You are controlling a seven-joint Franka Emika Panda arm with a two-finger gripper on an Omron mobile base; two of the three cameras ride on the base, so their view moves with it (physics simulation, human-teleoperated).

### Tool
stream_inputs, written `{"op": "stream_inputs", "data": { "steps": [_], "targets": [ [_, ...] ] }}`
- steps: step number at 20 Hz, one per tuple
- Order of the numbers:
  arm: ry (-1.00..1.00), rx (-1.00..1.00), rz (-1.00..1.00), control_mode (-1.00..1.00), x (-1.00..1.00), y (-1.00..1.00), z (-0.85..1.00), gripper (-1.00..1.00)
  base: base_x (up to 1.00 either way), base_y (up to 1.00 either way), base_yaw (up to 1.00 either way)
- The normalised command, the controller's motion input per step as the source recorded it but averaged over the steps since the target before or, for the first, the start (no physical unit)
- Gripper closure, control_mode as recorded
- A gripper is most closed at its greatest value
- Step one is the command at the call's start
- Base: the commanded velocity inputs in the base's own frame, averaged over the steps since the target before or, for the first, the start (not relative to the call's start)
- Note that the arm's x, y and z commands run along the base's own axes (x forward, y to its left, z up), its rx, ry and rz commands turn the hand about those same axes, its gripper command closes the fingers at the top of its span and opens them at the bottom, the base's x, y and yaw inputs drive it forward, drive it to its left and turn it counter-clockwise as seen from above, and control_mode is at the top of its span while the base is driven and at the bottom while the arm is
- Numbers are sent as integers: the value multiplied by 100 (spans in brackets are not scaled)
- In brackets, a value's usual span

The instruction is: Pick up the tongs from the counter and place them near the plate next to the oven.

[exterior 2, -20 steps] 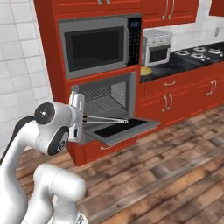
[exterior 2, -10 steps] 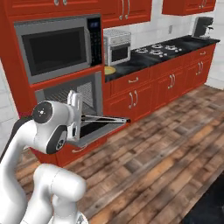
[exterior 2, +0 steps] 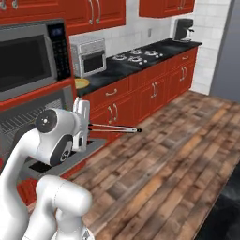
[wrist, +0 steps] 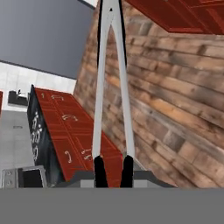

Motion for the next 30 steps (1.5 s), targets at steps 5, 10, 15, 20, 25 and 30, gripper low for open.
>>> {"op": "stream_inputs", "data": {
  "steps": [5,10,15,20,25,30],
  "targets": [
    [0,0,0,100,0,0,0,100,100,-24,-21],
    [0,0,0,100,0,0,0,100,100,-6,-7],
    [0,0,0,100,0,0,0,100,100,0,0],
    [0,0,0,100,0,0,0,100,100,0,2],
    [0,0,0,100,0,0,0,100,100,0,20],
    [0,0,0,100,0,0,0,100,100,-5,37]
  ]
}}
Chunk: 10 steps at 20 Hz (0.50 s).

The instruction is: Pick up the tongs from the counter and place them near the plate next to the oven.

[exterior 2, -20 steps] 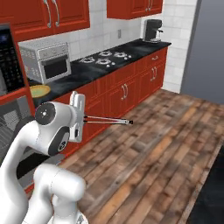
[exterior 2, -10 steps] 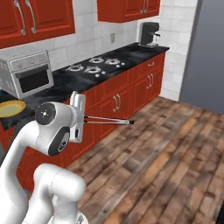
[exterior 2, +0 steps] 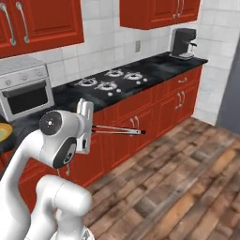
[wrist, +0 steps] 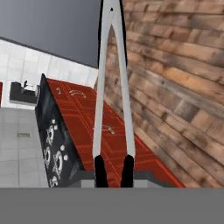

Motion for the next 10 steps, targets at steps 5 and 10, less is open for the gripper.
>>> {"op": "stream_inputs", "data": {
  "steps": [5,10],
  "targets": [
    [0,0,0,100,0,0,0,100,80,-14,45],
    [0,0,0,100,0,0,0,100,44,-1,52]
  ]
}}
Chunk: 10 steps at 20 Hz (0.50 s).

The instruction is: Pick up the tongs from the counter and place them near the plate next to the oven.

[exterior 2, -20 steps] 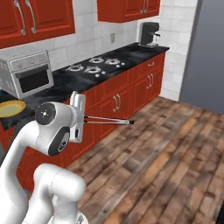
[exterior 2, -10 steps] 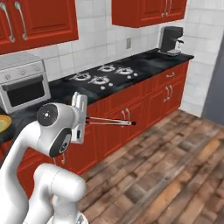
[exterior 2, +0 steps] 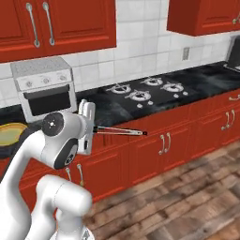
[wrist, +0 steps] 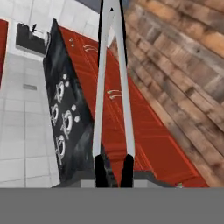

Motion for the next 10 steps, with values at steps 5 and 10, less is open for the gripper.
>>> {"op": "stream_inputs", "data": {
  "steps": [5,10],
  "targets": [
    [0,0,0,100,0,0,0,100,32,0,60],
    [0,0,0,100,0,0,0,100,34,-11,56]
  ]
}}
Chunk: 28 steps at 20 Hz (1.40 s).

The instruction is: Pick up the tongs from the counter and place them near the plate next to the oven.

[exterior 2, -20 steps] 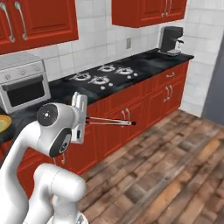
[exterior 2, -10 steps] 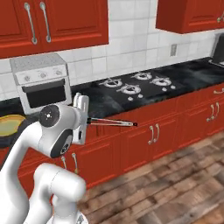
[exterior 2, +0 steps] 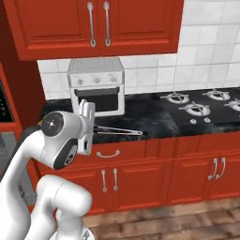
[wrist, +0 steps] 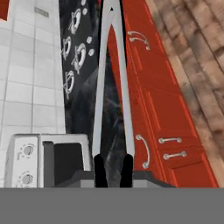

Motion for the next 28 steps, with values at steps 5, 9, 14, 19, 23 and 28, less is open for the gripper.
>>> {"op": "stream_inputs", "data": {
  "steps": [5,9,14,19,23,28],
  "targets": [
    [0,0,0,100,0,0,0,100,3,-45,47],
    [0,0,0,100,0,0,0,100,0,-46,46],
    [0,0,0,100,0,0,0,100,15,-28,41],
    [0,0,0,100,0,0,0,100,63,-19,35],
    [0,0,0,100,0,0,0,100,70,-33,26],
    [0,0,0,100,0,0,0,100,19,-42,21]
  ]
}}
